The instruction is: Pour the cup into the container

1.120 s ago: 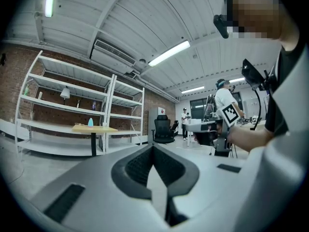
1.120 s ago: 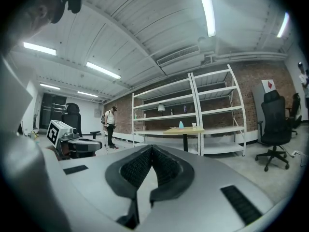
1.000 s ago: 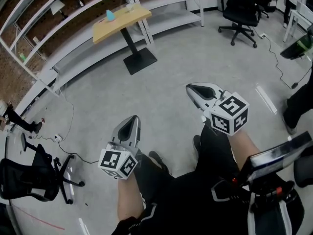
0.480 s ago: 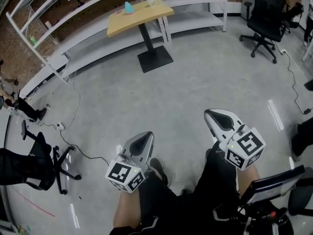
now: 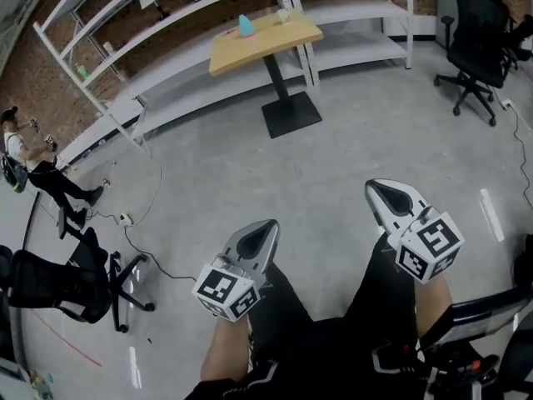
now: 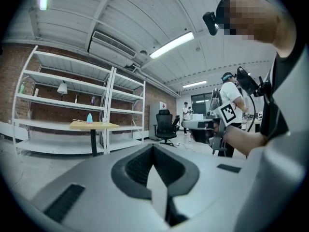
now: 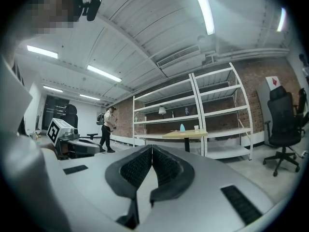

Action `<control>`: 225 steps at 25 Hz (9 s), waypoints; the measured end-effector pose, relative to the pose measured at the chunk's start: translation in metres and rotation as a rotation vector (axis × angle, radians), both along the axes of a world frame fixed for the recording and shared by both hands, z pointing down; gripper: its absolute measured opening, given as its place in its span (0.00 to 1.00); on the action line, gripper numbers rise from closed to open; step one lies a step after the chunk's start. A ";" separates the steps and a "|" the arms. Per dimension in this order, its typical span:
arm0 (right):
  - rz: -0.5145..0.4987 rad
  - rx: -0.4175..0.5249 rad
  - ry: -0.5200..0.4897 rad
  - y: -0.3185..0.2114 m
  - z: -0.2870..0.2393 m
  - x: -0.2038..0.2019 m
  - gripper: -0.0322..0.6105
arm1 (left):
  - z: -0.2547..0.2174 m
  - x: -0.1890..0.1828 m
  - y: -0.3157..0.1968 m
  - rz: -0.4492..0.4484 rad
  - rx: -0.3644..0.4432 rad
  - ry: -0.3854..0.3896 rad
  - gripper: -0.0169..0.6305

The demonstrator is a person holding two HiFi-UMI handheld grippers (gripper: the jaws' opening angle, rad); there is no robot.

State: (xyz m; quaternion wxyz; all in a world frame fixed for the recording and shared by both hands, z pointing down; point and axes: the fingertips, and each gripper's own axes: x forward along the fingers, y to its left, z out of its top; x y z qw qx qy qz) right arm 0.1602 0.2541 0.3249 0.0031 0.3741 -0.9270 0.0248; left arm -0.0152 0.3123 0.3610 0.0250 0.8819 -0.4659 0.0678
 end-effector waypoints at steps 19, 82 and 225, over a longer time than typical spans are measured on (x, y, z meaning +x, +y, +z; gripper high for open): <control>-0.114 0.010 0.027 -0.111 -0.002 -0.059 0.05 | 0.010 -0.051 -0.096 -0.112 0.004 0.042 0.01; 0.038 0.064 -0.041 -0.795 -0.032 -0.188 0.05 | -0.054 -0.207 -0.799 -0.043 0.110 0.027 0.01; 0.063 0.558 1.244 -1.120 -0.082 -0.446 0.52 | -0.025 -0.264 -1.014 0.468 -0.005 0.001 0.02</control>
